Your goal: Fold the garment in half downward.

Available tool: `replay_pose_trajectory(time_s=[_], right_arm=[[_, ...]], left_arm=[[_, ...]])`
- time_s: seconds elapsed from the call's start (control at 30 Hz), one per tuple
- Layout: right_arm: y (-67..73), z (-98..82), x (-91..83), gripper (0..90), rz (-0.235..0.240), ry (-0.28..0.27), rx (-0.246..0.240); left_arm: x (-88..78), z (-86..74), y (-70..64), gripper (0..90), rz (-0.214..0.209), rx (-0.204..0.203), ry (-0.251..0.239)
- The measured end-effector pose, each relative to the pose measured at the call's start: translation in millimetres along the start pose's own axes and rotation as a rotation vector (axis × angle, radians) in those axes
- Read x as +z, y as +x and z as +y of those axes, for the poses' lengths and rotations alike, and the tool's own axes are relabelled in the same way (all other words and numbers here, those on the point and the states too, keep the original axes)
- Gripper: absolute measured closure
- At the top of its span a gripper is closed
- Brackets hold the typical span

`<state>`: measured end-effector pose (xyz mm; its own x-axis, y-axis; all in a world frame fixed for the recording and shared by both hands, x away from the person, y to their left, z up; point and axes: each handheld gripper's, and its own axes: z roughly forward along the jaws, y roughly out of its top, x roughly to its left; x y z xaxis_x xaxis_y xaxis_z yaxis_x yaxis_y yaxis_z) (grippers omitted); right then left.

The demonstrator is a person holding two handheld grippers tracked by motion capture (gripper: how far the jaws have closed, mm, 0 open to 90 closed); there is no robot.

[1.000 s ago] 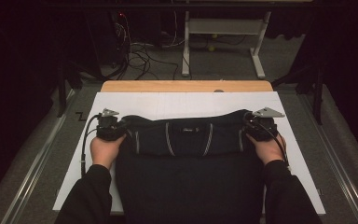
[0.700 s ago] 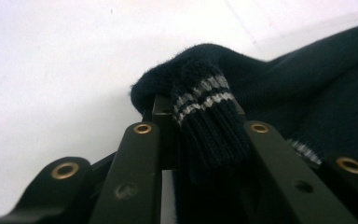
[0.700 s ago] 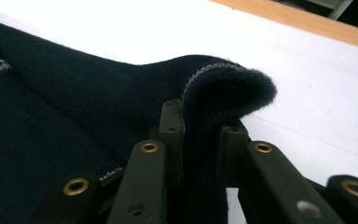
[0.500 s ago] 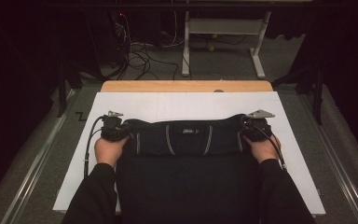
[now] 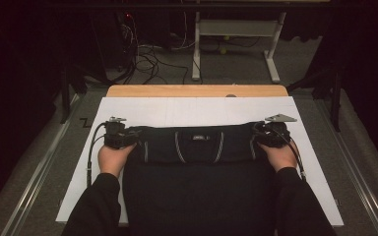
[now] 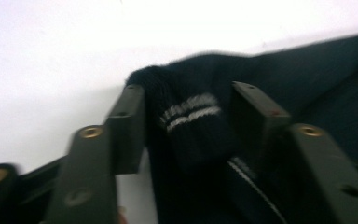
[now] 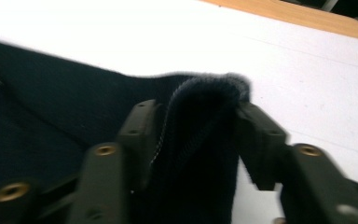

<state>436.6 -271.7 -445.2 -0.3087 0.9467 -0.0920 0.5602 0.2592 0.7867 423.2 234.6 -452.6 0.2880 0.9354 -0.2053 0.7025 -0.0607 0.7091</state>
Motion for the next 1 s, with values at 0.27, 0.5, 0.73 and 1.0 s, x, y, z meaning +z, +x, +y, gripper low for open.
replay_pose_trajectory(time_s=[0.27,0.5,0.73,1.0], right_arm=[[-1.8,-10.0,-40.0,41.7,0.076,-0.075,0.039],[13.3,-28.4,-45.0,39.3,0.137,-0.035,0.0],[25.7,-42.1,-34.7,39.2,0.184,0.031,-0.027],[30.8,-49.9,-30.6,65.9,0.234,0.097,-0.012]], left_arm=[[-37.1,-8.5,-21.7,33.8,-0.099,0.048,-0.096],[-25.9,-35.5,-46.1,33.8,-0.172,0.096,-0.012],[-11.2,-45.8,-51.7,35.6,-0.148,0.149,0.048],[-10.5,-56.7,-51.8,63.1,-0.152,0.187,0.049]])
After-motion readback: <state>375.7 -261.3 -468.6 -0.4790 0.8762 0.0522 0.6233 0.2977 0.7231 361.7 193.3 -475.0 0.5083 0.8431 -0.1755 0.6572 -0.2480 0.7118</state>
